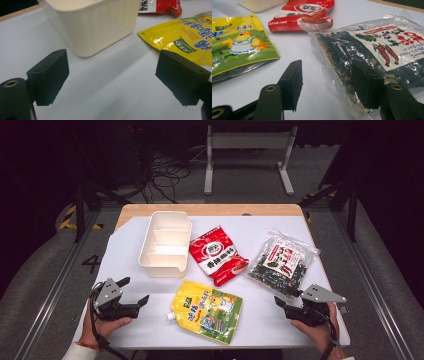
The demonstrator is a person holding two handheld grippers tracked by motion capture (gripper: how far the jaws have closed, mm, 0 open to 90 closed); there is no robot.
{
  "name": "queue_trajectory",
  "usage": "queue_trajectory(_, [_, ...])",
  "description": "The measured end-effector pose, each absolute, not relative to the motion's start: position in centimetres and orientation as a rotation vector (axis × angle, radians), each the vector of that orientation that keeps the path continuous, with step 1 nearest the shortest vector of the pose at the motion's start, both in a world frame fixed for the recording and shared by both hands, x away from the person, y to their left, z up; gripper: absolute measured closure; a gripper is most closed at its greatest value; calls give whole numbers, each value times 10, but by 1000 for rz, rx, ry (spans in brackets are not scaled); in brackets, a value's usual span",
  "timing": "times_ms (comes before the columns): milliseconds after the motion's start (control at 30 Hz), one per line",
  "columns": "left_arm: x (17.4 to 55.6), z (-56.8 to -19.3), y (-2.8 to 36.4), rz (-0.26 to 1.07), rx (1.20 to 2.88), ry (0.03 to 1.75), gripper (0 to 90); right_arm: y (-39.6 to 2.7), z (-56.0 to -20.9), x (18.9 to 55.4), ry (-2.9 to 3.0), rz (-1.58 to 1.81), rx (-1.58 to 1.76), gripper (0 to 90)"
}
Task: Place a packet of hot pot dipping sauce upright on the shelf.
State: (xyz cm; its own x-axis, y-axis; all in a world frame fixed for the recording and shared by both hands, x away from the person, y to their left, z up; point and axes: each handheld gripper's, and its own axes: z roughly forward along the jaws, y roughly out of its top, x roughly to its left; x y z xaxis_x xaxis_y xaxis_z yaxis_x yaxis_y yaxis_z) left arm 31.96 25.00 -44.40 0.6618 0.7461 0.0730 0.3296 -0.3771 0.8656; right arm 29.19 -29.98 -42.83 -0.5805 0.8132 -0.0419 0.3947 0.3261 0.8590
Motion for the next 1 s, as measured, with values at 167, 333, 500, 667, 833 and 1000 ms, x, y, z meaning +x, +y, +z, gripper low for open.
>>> queue_trajectory(167, [316, -445, 243, 564, 1996, 808, 130, -295, -428, 296, 2146, 1185, 1032, 413])
queue_trajectory(333, [315, -449, 234, 556, 2040, 781, 130, -291, -426, 302, 2155, 1186, 1012, 412])
queue_trajectory(500, [317, -450, 236, 540, 2032, 801, 139, -284, -425, 306, 2171, 1179, 1027, 428])
queue_trajectory(667, [317, -450, 236, 537, 2030, 795, 147, -282, -420, 311, 2178, 1191, 1031, 458])
queue_trajectory(833, [318, -452, 234, 527, 2051, 789, 150, -278, -418, 320, 2200, 1222, 1039, 471])
queue_trajectory(1000, [318, -452, 232, 514, 2057, 791, 151, -274, -414, 326, 2219, 1231, 1023, 472])
